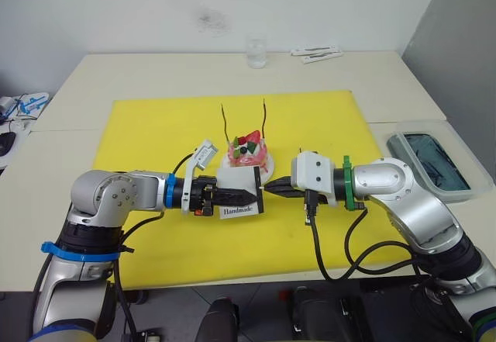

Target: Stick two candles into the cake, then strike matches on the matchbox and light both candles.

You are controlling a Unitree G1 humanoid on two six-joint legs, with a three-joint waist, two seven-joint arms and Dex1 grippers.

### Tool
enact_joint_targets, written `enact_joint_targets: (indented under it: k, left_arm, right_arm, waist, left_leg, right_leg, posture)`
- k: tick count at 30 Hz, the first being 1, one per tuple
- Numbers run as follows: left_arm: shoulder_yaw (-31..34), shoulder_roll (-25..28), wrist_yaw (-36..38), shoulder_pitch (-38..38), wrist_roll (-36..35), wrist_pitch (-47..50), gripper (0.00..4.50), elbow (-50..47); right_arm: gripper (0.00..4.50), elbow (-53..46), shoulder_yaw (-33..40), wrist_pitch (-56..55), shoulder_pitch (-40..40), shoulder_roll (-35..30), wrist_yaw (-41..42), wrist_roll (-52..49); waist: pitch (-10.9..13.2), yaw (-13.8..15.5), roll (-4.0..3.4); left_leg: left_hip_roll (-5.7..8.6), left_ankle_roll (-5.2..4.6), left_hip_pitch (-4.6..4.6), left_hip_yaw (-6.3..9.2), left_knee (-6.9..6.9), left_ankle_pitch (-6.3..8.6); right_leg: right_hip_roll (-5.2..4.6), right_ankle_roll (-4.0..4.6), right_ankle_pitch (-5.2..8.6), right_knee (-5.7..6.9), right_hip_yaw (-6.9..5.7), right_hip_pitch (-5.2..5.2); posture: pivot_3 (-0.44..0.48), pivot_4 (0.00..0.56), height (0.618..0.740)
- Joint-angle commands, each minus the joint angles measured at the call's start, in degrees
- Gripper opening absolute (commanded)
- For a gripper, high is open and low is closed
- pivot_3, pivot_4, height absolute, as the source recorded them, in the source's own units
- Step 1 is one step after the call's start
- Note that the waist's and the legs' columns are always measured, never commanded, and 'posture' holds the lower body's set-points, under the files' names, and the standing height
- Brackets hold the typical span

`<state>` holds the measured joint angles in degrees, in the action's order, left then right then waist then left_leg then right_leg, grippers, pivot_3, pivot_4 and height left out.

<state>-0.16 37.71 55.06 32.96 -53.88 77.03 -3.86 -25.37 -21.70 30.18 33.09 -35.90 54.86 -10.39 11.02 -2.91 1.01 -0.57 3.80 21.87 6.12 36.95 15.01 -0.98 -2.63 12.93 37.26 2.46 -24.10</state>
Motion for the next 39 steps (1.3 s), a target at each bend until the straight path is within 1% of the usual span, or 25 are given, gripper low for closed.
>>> enact_joint_targets:
  k: [1, 6, 8, 10, 13, 16, 20, 24, 32, 39]
  left_arm:
    - [1.71, -0.51, 0.41, 1.56, -1.17, -0.83, 0.0, -0.84]
    - [2.97, -1.04, -0.41, 2.26, -1.45, -1.01, 0.0, 0.25]
    - [4.06, -1.15, -0.8, 3.2, -1.07, -1.6, 0.0, 1.56]
    - [5.8, -1.46, -1.58, 4.68, -0.92, -1.6, 0.0, 3.82]
    - [6.2, -0.84, -1.52, 4.95, -0.8, -1.35, 0.0, 4.12]
    - [5.24, 0.37, -1.08, 2.85, -0.72, -0.93, 0.0, 1.85]
    - [4.67, 0.33, -1.73, 0.22, -0.74, -1.01, 0.0, -0.52]
    - [4.17, 0.31, -1.74, -0.73, -0.62, -1.46, 0.0, -1.45]
    - [3.53, 0.41, -0.99, -0.62, -0.52, -1.66, 0.0, -1.44]
    - [3.11, 0.42, -0.58, -0.38, -0.52, -1.99, 0.0, -1.12]
  right_arm:
    - [0.04, -0.77, -1.75, -1.29, -0.78, -1.18, 1.53, 1.38]
    - [0.04, -1.95, -4.88, -2.54, -3.66, -4.77, 4.77, 3.47]
    - [0.04, -4.27, -6.32, -3.34, -5.82, -6.84, 7.13, 3.38]
    - [0.04, -6.54, -6.6, -2.9, -7.43, -7.6, 7.86, 2.79]
    - [0.04, -7.18, -4.96, -1.96, -7.47, -6.75, 6.88, 2.27]
    - [0.04, -7.02, -2.03, -0.55, -6.21, -5.73, 5.82, 0.81]
    - [0.04, -6.33, 2.94, 3.76, -3.09, -3.74, 3.81, -2.17]
    - [0.04, -5.11, 4.54, 6.03, -0.75, -2.49, 2.27, -3.03]
    - [0.04, -3.71, 3.01, 8.61, 3.18, 0.77, -0.95, -2.28]
    - [0.04, -2.47, 0.61, 8.35, 4.6, 1.43, -1.22, -0.96]
  waist:
    - [0.0, 0.0, 0.0]
    - [-0.01, 0.02, 0.01]
    - [-0.01, 0.19, 0.01]
    - [-0.01, 0.19, 0.01]
    - [-0.01, -0.12, 0.01]
    - [-0.01, -0.22, 0.01]
    - [-0.01, -0.18, 0.01]
    - [-0.01, 0.14, 0.01]
    - [-0.01, 0.12, 0.01]
    - [-0.01, 0.05, 0.01]
  left_leg:
    - [0.0, 0.0, 0.0, 0.0, 0.0, 0.0]
    - [0.0, 0.0, 0.0, 0.01, 0.0, 0.0]
    - [0.01, 0.0, 0.01, 0.01, 0.0, 0.0]
    - [0.02, 0.0, 0.01, 0.01, 0.0, 0.0]
    - [0.01, 0.0, -0.01, -0.01, 0.03, 0.0]
    - [0.01, 0.0, -0.07, -0.01, 0.03, 0.0]
    - [0.01, 0.01, -0.07, 0.0, 0.03, -0.01]
    - [0.01, 0.01, -0.05, 0.04, 0.03, -0.01]
    - [0.01, 0.01, -0.02, 0.02, 0.01, -0.01]
    - [0.01, 0.01, -0.03, 0.02, 0.02, 0.0]
  right_leg:
    - [0.0, 0.0, 0.0, 0.0, 0.0, 0.0]
    - [0.0, 0.0, 0.0, -0.01, -0.01, 0.0]
    - [0.0, 0.0, 0.0, -0.01, -0.02, 0.01]
    - [-0.01, 0.0, 0.0, -0.02, -0.01, 0.0]
    - [0.0, -0.03, -0.02, -0.01, 0.0, 0.01]
    - [0.0, -0.03, -0.02, 0.05, 0.01, 0.02]
    - [0.0, -0.03, -0.02, 0.1, 0.02, 0.01]
    - [0.0, -0.01, -0.01, 0.08, -0.03, 0.03]
    - [0.0, 0.0, 0.0, 0.05, -0.01, 0.0]
    - [0.0, 0.0, 0.0, 0.06, -0.01, 0.0]
  posture:
    - [0.0, 0.15, 0.74]
    - [0.0, 0.15, 0.74]
    - [0.0, 0.15, 0.74]
    - [0.0, 0.15, 0.74]
    - [0.0, 0.15, 0.74]
    - [0.0, 0.15, 0.74]
    - [0.0, 0.15, 0.74]
    - [0.0, 0.15, 0.74]
    - [0.0, 0.15, 0.74]
    - [0.0, 0.15, 0.74]
